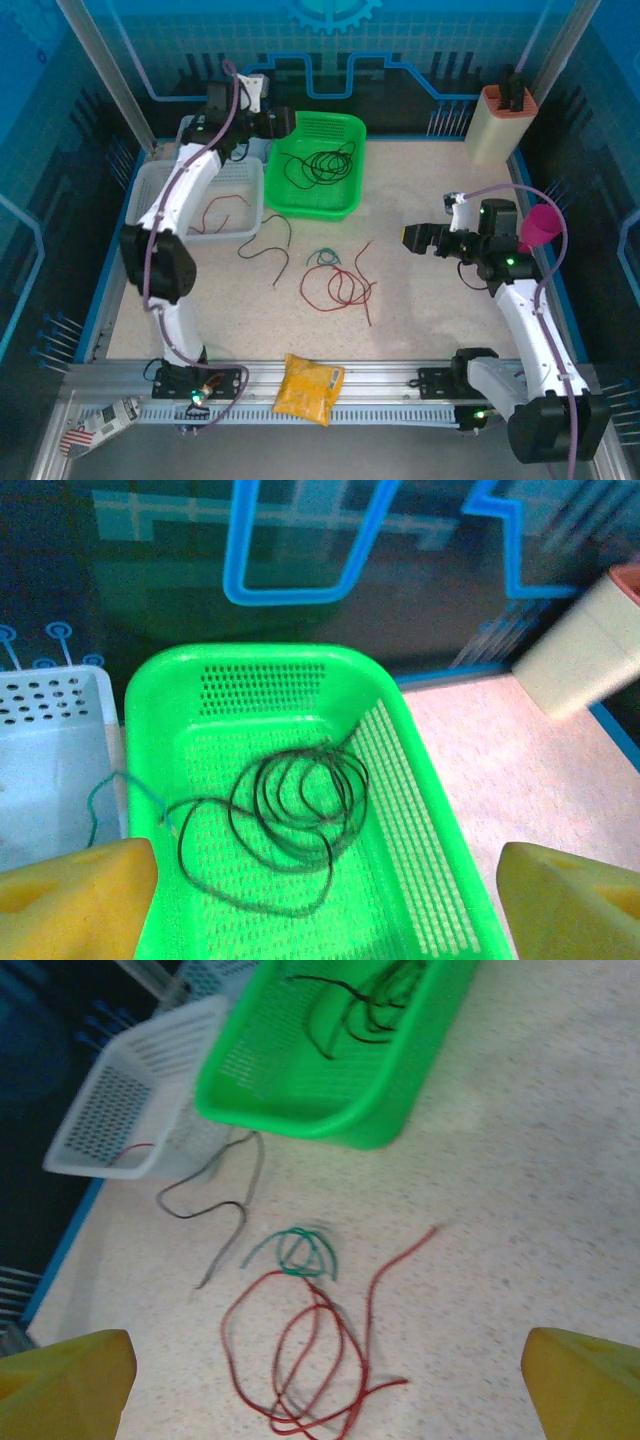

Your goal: Untangle the cables

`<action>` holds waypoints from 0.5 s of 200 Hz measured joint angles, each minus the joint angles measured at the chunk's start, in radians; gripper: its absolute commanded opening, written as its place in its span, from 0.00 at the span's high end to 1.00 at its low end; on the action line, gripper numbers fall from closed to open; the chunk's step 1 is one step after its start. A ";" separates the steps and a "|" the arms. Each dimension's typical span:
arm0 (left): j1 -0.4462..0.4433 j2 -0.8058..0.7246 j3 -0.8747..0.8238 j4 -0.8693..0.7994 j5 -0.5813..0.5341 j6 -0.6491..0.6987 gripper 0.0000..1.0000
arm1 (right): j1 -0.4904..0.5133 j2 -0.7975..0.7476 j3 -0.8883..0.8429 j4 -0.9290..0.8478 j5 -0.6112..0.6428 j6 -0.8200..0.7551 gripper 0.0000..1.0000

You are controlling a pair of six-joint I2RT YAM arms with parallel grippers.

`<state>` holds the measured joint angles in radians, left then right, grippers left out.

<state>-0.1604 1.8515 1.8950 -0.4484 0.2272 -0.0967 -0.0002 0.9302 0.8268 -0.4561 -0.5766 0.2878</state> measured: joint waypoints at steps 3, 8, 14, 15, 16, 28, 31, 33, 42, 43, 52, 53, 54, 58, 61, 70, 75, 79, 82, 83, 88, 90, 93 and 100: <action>-0.001 -0.026 -0.021 -0.011 0.006 0.006 0.13 | 0.000 -0.004 0.000 0.003 -0.010 0.000 0.00; -0.001 -0.077 -0.060 -0.028 0.016 0.016 0.13 | 0.000 -0.011 0.000 0.010 -0.027 0.000 0.00; -0.002 -0.147 -0.108 -0.052 0.030 0.026 0.13 | 0.000 -0.018 0.000 0.017 -0.046 0.000 0.00; -0.002 -0.154 -0.114 -0.055 0.031 0.027 0.13 | 0.000 -0.020 0.000 0.019 -0.051 0.001 0.00; -0.002 -0.163 -0.120 -0.057 0.033 0.029 0.13 | 0.000 -0.022 0.000 0.020 -0.055 0.000 0.00; -0.008 -0.297 -0.203 -0.101 0.050 0.046 0.15 | 0.000 -0.032 0.000 0.027 -0.084 0.000 0.00; -0.010 -0.329 -0.222 -0.114 0.053 0.049 0.16 | 0.000 -0.034 0.000 0.029 -0.090 0.000 0.00; -0.013 -0.352 -0.235 -0.124 0.055 0.049 0.16 | 0.000 -0.035 0.000 0.029 -0.093 0.000 0.00; -0.026 -0.437 -0.285 -0.162 0.058 0.054 0.17 | 0.000 -0.037 0.000 0.030 -0.106 0.000 0.00; -0.027 -0.443 -0.288 -0.166 0.058 0.055 0.17 | 0.000 -0.037 0.000 0.030 -0.107 0.000 0.00; -0.047 -0.518 -0.335 -0.209 0.054 0.049 0.18 | 0.000 -0.036 0.000 0.030 -0.114 0.000 0.00; -0.049 -0.525 -0.338 -0.212 0.054 0.047 0.19 | 0.000 -0.036 0.000 0.030 -0.115 0.000 0.00; -0.053 -0.535 -0.346 -0.216 0.053 0.044 0.19 | 0.000 -0.036 0.000 0.030 -0.115 0.000 0.00; -0.061 -0.557 -0.364 -0.233 0.048 0.042 0.20 | 0.000 -0.036 0.000 0.030 -0.116 0.000 0.00; -0.072 -0.579 -0.383 -0.248 0.039 0.029 0.20 | 0.000 -0.036 0.000 0.029 -0.117 0.000 0.00; -0.096 -0.622 -0.434 -0.281 0.011 0.005 0.23 | 0.000 -0.036 0.000 0.029 -0.118 0.000 0.00; -0.108 -0.642 -0.463 -0.305 -0.003 -0.025 0.24 | 0.000 -0.036 0.000 0.029 -0.120 0.000 0.00; -0.118 -0.657 -0.492 -0.322 -0.022 -0.045 0.25 | 0.000 -0.035 0.000 0.029 -0.121 0.000 0.00; -0.127 -0.669 -0.519 -0.333 -0.037 -0.070 0.26 | 0.000 -0.035 0.000 0.029 -0.121 0.000 0.00; -0.128 -0.671 -0.525 -0.335 -0.040 -0.073 0.26 | 0.000 -0.035 0.000 0.029 -0.121 0.000 0.00; -0.136 -0.687 -0.566 -0.349 -0.058 -0.119 0.28 | 0.000 -0.034 0.000 0.029 -0.122 0.001 0.00; -0.138 -0.691 -0.579 -0.352 -0.064 -0.124 0.30 | 0.000 -0.034 0.000 0.029 -0.123 0.001 0.00; -0.142 -0.702 -0.611 -0.360 -0.076 -0.158 0.31 | 0.000 -0.033 0.000 0.029 -0.124 0.001 0.00; -0.148 -0.726 -0.681 -0.363 -0.093 -0.222 0.34 | 0.001 -0.031 0.000 0.030 -0.125 0.005 0.00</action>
<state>-0.3088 1.1255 1.2140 -0.8112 0.1345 -0.3191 0.0006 0.8989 0.8265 -0.4263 -0.7013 0.2928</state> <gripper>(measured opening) 0.699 0.996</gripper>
